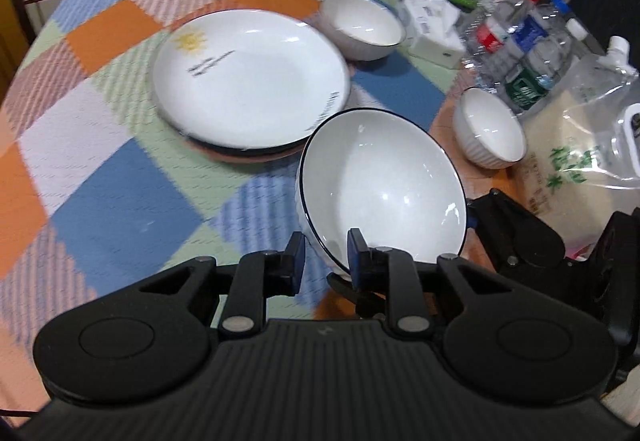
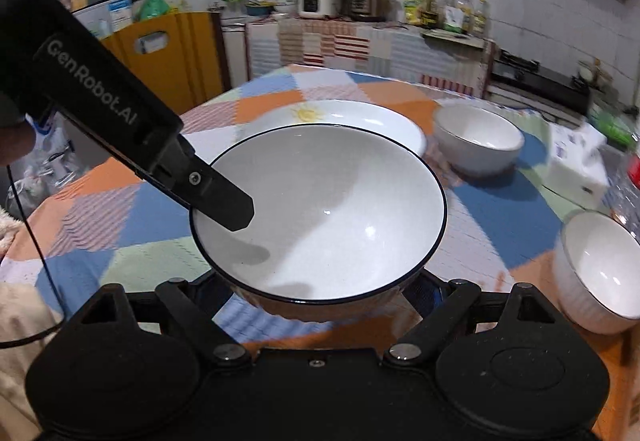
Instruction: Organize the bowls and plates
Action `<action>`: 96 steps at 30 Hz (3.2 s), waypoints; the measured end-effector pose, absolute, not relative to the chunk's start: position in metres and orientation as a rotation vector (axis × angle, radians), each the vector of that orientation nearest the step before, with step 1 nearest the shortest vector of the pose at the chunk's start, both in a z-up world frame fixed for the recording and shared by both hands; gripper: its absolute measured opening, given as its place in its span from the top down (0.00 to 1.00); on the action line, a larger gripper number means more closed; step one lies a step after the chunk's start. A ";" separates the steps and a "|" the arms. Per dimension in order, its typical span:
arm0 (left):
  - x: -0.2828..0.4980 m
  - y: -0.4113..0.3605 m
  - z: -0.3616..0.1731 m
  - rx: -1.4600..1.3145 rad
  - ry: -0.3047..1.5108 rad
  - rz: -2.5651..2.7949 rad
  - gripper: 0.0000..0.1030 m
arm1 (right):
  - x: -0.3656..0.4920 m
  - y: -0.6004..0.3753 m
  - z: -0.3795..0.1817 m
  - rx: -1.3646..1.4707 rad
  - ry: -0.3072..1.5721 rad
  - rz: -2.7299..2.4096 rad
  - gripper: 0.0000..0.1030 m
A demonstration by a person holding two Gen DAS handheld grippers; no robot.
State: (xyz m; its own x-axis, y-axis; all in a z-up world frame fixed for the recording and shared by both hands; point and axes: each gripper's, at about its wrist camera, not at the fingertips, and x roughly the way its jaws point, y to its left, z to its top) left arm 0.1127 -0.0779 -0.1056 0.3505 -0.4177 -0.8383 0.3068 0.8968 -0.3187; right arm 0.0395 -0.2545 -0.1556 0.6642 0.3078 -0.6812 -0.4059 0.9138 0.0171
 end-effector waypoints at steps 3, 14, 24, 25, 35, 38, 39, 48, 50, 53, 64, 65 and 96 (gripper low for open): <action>0.111 -0.062 -0.112 -0.114 1.138 -0.424 0.79 | 0.042 -0.236 -0.159 -0.170 0.747 0.441 0.10; 0.112 -0.035 -0.147 -0.080 1.221 -0.313 0.77 | 0.049 -0.191 -0.190 -0.234 0.780 0.540 0.11; 0.112 -0.044 -0.163 -0.037 1.243 -0.279 0.77 | 0.042 -0.186 -0.203 -0.267 0.763 0.548 0.11; 0.113 -0.046 -0.164 -0.028 1.248 -0.280 0.77 | 0.042 -0.187 -0.202 -0.262 0.768 0.547 0.11; 0.110 -0.045 -0.132 0.099 1.228 -0.235 0.54 | 0.035 -0.204 -0.187 -0.224 0.868 0.397 0.08; 0.108 -0.043 -0.115 0.078 1.197 -0.244 0.53 | 0.024 -0.225 -0.173 -0.198 0.839 0.352 0.07; 0.107 -0.044 -0.109 0.065 1.182 -0.252 0.53 | 0.021 -0.234 -0.168 -0.185 0.828 0.328 0.07; 0.119 -0.090 -0.077 0.012 1.063 -0.374 0.50 | 0.018 -0.307 -0.137 -0.036 0.619 -0.027 0.07; 0.125 -0.107 -0.077 0.002 1.043 -0.401 0.50 | 0.027 -0.319 -0.141 0.001 0.645 -0.110 0.07; 0.132 -0.131 -0.079 -0.024 1.040 -0.441 0.50 | 0.037 -0.331 -0.151 0.043 0.680 -0.189 0.07; 0.164 -0.224 -0.107 -0.101 1.028 -0.593 0.50 | 0.073 -0.365 -0.188 0.159 0.769 -0.298 0.07; 0.167 -0.231 -0.112 -0.104 1.032 -0.600 0.50 | 0.073 -0.368 -0.191 0.175 0.771 -0.304 0.07; 0.229 -0.298 -0.166 -0.107 1.238 -0.636 0.94 | 0.092 -0.385 -0.215 0.137 0.709 -0.274 0.08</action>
State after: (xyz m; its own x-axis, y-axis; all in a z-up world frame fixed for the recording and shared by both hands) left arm 0.2288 -0.2982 -0.1657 0.1794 -0.5048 -0.8444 0.3923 0.8238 -0.4091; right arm 0.0923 -0.3849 -0.2150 0.7251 -0.2010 -0.6586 0.2936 0.9554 0.0317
